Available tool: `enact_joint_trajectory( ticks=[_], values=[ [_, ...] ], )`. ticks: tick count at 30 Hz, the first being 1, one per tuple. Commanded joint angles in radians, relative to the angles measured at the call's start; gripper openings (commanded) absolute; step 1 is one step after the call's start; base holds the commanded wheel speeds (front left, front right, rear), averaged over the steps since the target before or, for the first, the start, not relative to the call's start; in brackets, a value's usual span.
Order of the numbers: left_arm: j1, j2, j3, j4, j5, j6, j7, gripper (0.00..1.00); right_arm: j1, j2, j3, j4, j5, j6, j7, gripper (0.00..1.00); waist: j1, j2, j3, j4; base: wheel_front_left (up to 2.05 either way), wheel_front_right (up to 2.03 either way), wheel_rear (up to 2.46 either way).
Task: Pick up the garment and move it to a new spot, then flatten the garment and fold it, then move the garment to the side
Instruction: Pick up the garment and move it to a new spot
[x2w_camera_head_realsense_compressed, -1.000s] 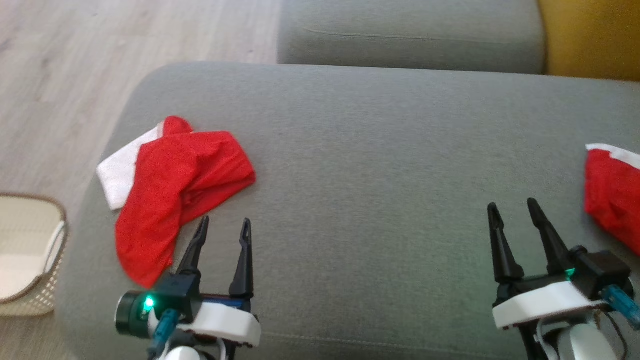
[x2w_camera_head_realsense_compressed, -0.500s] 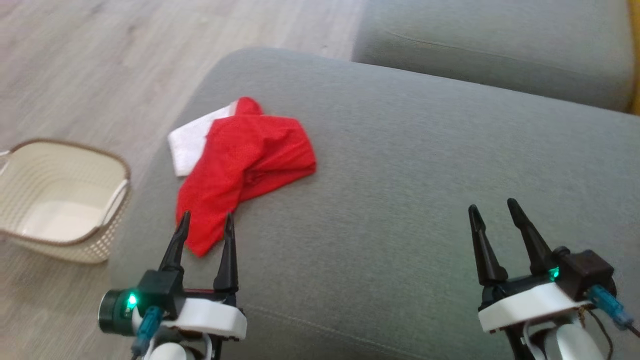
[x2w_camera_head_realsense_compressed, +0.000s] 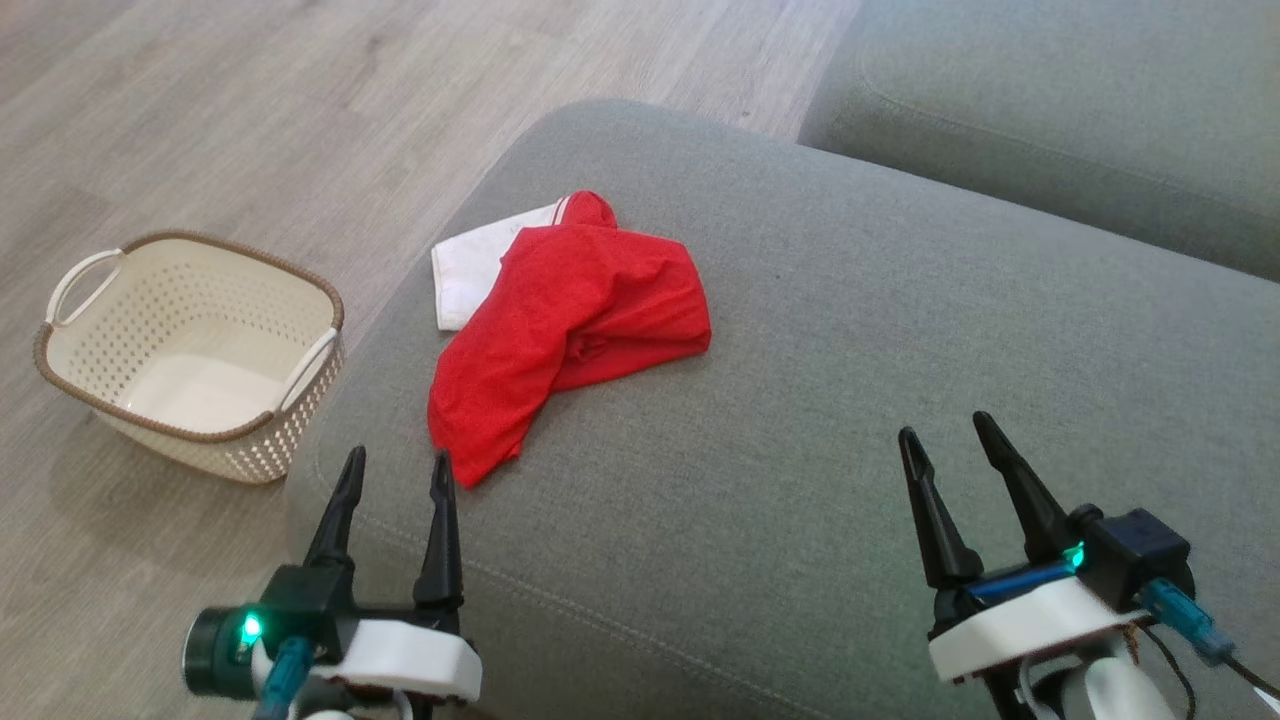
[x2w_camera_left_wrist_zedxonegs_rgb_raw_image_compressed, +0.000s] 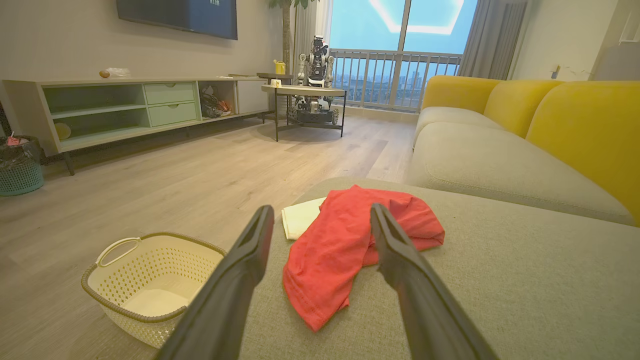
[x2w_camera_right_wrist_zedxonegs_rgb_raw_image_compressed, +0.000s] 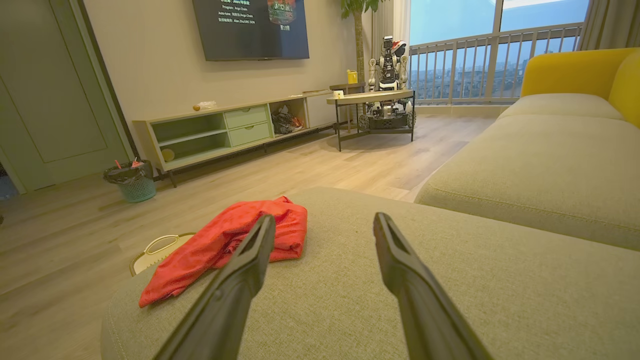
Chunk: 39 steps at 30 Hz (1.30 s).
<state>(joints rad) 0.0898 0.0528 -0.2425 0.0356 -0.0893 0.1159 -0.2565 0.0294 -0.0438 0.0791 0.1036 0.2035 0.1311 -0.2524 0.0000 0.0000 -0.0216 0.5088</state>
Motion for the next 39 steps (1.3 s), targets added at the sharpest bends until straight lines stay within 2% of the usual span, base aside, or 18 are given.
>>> enact_joint_trajectory(
  ticks=[1,10,22,26,30,36,39],
  values=[
    [-0.037,-0.003,0.035,-0.04,0.006,0.006,-0.005,1.0,-0.036,-0.006,0.024,-0.025,-0.001,0.0,-0.009,1.0,0.0,0.0,0.001,0.0,0.0,0.0,0.0],
    [-0.031,-0.003,0.038,-0.05,0.0,0.02,-0.005,1.0,-0.044,-0.006,0.027,-0.014,-0.006,0.0,-0.009,1.0,0.0,0.0,-0.001,-0.001,0.0,0.0,0.0],
    [-0.056,-0.003,0.071,-0.051,-0.009,0.004,-0.005,1.0,-0.036,-0.006,0.01,-0.031,-0.023,0.0,-0.009,1.0,0.0,0.0,0.027,-0.018,0.0,0.0,0.0],
    [-0.091,-0.001,0.102,-0.047,-0.013,-0.032,-0.005,1.0,-0.055,-0.006,0.008,-0.045,-0.048,0.0,-0.009,1.0,0.0,0.0,0.075,-0.044,0.0,0.0,0.0],
    [-0.16,0.015,0.153,-0.017,-0.048,-0.096,-0.005,1.0,-0.089,-0.006,-0.002,-0.058,-0.075,0.0,-0.009,1.0,0.0,0.0,0.129,-0.083,0.0,0.0,0.0],
    [-0.341,0.09,0.172,0.141,-0.076,-0.198,-0.005,1.0,-0.146,-0.006,-0.011,-0.09,-0.126,0.0,-0.009,1.0,0.0,0.0,0.227,-0.149,0.0,0.0,0.0],
    [-0.457,0.139,0.154,0.247,-0.102,-0.228,0.012,1.0,-0.176,-0.006,-0.004,-0.111,-0.145,0.0,-0.005,1.0,0.0,0.0,0.277,-0.188,0.0,0.0,0.0]
  ],
)
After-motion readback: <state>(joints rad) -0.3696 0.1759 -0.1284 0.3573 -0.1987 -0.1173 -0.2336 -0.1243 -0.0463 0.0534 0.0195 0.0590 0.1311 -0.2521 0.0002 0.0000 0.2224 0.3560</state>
